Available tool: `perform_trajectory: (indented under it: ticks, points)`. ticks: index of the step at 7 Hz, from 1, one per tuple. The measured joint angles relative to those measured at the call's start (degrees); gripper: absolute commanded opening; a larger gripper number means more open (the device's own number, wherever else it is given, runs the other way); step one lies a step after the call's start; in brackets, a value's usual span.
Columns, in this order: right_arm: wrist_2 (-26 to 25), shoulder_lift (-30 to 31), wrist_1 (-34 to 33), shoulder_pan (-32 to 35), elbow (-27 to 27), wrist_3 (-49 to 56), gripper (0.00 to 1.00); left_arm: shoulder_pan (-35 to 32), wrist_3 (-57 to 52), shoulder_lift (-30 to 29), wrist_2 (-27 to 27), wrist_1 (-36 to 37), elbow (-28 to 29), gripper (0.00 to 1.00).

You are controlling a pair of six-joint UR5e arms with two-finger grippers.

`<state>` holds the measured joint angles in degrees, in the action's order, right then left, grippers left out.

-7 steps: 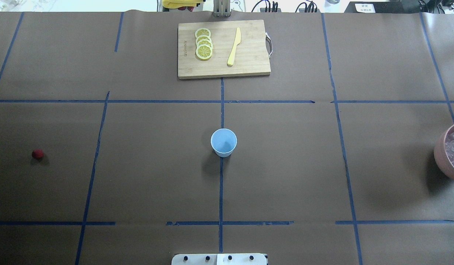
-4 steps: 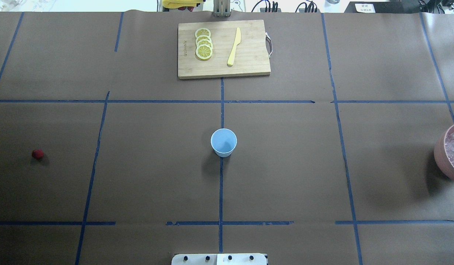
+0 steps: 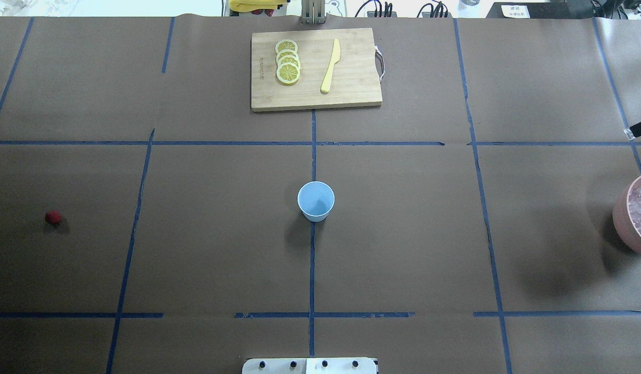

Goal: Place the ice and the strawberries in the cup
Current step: 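Carry the ice cube with the right gripper over the blue cup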

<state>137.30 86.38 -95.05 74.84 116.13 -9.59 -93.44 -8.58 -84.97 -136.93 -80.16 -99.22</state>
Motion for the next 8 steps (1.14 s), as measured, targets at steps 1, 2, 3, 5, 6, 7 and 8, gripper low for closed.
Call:
perform_trajectory:
  ticks: [1, 2, 3, 5, 6, 7, 8]
  points:
    - [0.3, -4.7, -0.1, -3.4, -0.5, -7.9, 0.00, 0.0, 0.2, 0.0, 0.0, 0.0, 0.0, 1.00]
    - [-0.9, -11.9, -0.1, -8.9, -2.1, -19.5, 0.00, 0.0, 0.6, 0.0, 0.0, -0.1, 0.0, 1.00]
    - [-4.6, -19.0, -0.2, -15.3, -3.9, -31.1, 0.00, 0.0, 1.1, 0.0, 0.0, -0.1, 0.0, 1.00]
    - [-15.2, -27.7, -0.3, -27.8, -5.9, -47.9, 0.00, 0.0, 1.3, 0.0, 0.3, -0.1, 0.0, 1.00]
    - [-19.4, -32.0, -0.7, -32.9, -8.2, -53.4, 0.00, 0.0, 1.3, 0.0, 0.4, -0.2, 0.0, 1.00]
    - [-22.5, -37.1, -1.3, -36.6, -12.2, -57.4, 0.00, 0.0, 1.3, 0.0, 0.4, -0.2, -0.1, 1.00]
    - [-24.6, -41.6, -1.5, -39.5, -16.8, -59.6, 0.00, 0.0, 1.4, 0.0, 0.4, -0.2, -0.2, 1.00]
